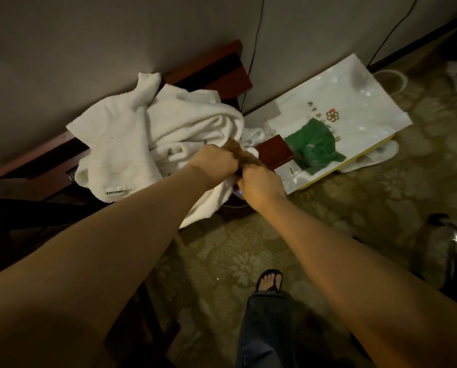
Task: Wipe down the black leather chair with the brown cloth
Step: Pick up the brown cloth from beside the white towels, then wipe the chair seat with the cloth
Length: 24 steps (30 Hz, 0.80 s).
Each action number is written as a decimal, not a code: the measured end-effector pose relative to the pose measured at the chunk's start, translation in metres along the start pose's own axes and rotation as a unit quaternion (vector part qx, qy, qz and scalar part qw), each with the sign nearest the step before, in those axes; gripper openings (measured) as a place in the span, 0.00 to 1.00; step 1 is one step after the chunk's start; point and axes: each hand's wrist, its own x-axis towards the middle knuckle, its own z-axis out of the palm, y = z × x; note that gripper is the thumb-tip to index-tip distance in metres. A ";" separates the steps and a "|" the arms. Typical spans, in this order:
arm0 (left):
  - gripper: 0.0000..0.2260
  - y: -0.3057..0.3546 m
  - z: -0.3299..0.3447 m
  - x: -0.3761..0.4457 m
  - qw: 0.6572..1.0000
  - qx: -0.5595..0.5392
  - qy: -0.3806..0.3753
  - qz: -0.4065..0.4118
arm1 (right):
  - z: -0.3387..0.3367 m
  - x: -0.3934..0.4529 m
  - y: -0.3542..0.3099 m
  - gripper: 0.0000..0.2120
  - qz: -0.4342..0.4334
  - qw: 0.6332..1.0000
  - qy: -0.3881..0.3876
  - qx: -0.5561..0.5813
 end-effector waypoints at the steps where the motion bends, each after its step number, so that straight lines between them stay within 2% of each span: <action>1: 0.14 0.001 -0.011 -0.001 1.000 0.017 0.007 0.005 | -0.010 -0.005 0.002 0.11 0.004 1.000 -0.006 0.006; 6: 0.11 0.038 -0.085 -0.009 0.999 0.026 -0.007 0.023 | -0.069 -0.048 0.038 0.12 -0.002 1.000 -0.017 0.011; 11: 0.13 0.127 -0.153 0.005 0.998 0.019 0.004 0.051 | -0.107 -0.122 0.117 0.12 0.045 0.998 -0.021 0.046; 14: 0.10 0.204 -0.194 0.021 0.994 0.053 0.012 0.098 | -0.114 -0.181 0.181 0.13 0.106 0.993 0.000 0.059; 18: 0.12 0.331 -0.244 0.037 0.984 0.072 0.039 0.160 | -0.112 -0.274 0.275 0.13 0.179 0.977 0.045 0.108; 24: 0.12 0.531 -0.267 0.062 0.970 0.063 0.048 0.228 | -0.081 -0.416 0.408 0.10 0.277 0.949 0.068 0.138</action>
